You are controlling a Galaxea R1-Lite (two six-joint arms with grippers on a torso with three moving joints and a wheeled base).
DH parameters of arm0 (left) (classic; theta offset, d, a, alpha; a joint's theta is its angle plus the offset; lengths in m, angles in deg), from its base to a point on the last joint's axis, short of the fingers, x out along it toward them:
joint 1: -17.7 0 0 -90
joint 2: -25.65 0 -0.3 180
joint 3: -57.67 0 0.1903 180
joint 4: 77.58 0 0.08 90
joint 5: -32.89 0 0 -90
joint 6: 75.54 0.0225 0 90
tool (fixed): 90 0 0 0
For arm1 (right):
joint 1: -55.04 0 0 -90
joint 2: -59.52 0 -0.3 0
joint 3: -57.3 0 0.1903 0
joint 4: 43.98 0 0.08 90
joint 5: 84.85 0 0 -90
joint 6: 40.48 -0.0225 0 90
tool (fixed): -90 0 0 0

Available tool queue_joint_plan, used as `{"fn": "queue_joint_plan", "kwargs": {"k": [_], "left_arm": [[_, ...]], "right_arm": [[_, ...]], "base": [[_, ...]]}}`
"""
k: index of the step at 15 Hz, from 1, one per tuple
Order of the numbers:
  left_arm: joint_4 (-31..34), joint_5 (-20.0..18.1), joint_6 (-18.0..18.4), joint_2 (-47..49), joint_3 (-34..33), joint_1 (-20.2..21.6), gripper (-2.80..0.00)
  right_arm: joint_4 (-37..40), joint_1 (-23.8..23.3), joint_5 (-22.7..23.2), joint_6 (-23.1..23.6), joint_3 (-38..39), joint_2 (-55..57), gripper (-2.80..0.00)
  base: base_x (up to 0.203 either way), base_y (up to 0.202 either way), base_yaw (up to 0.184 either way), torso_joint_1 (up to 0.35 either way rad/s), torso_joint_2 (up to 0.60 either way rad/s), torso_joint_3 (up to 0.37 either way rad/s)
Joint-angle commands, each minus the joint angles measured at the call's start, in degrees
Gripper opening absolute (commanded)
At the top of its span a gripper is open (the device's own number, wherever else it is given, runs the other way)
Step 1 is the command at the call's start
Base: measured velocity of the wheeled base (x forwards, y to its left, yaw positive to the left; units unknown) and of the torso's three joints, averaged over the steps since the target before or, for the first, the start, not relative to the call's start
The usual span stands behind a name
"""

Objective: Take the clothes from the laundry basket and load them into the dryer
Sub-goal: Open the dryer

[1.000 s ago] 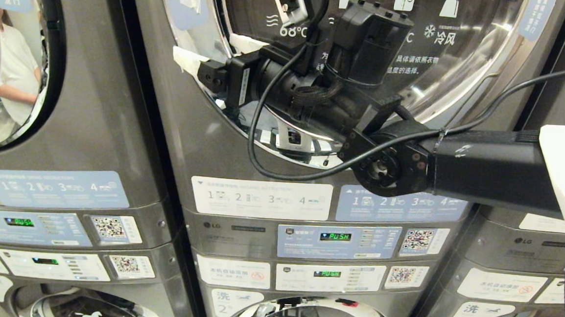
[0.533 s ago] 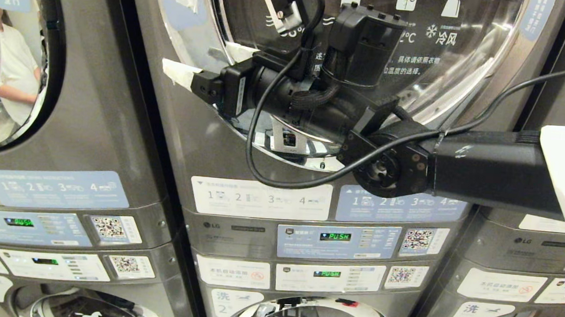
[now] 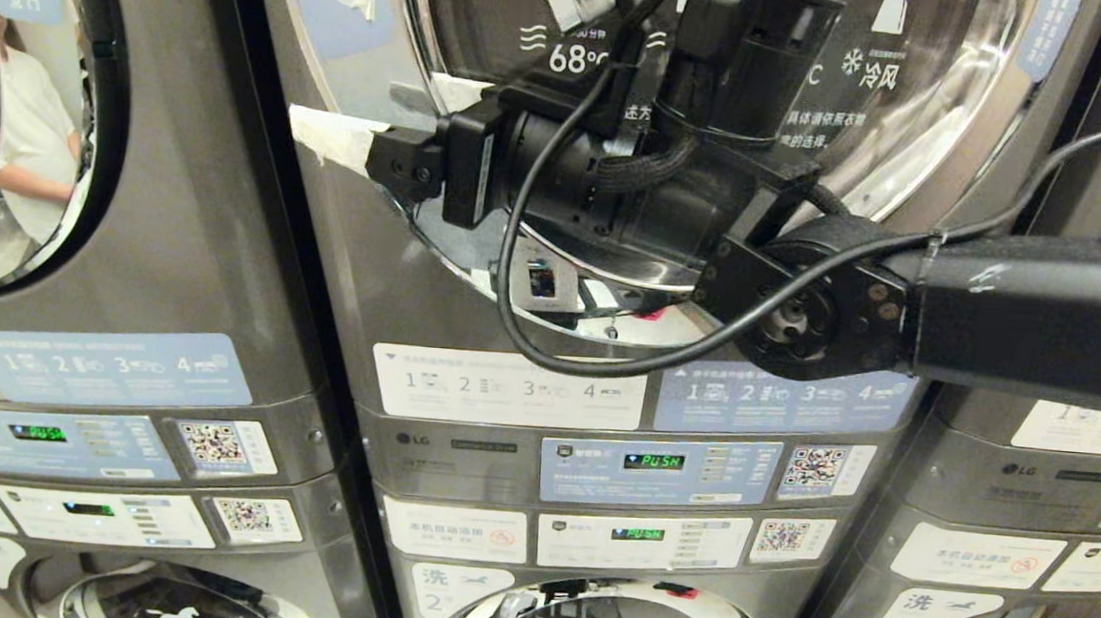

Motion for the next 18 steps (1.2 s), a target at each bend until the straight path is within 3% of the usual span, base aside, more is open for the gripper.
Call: {"fn": "queue_joint_plan", "kwargs": {"k": [1, 9, 18], "left_arm": [[0.0, 0.0, -0.01, 0.0, -0.01, 0.0, -2.8], [0.0, 0.0, 0.08, 0.0, -0.01, 0.0, -2.8], [0.0, 0.0, -0.01, 0.0, -0.01, 0.0, -2.8]], "right_arm": [[-0.37, -0.12, 1.78, -0.18, 2.86, -4.13, 0.0], [-1.82, -1.06, 12.92, -0.12, 22.74, -17.84, 0.0], [-1.89, -1.85, 18.21, -0.12, 37.19, -31.97, 0.0]], "base": [[0.0, 0.0, 0.0, 0.0, 0.0, 0.0], [0.0, 0.0, 0.0, 0.0, 0.0, 0.0], [0.0, 0.0, 0.0, 0.0, 0.0, 0.0]]}}
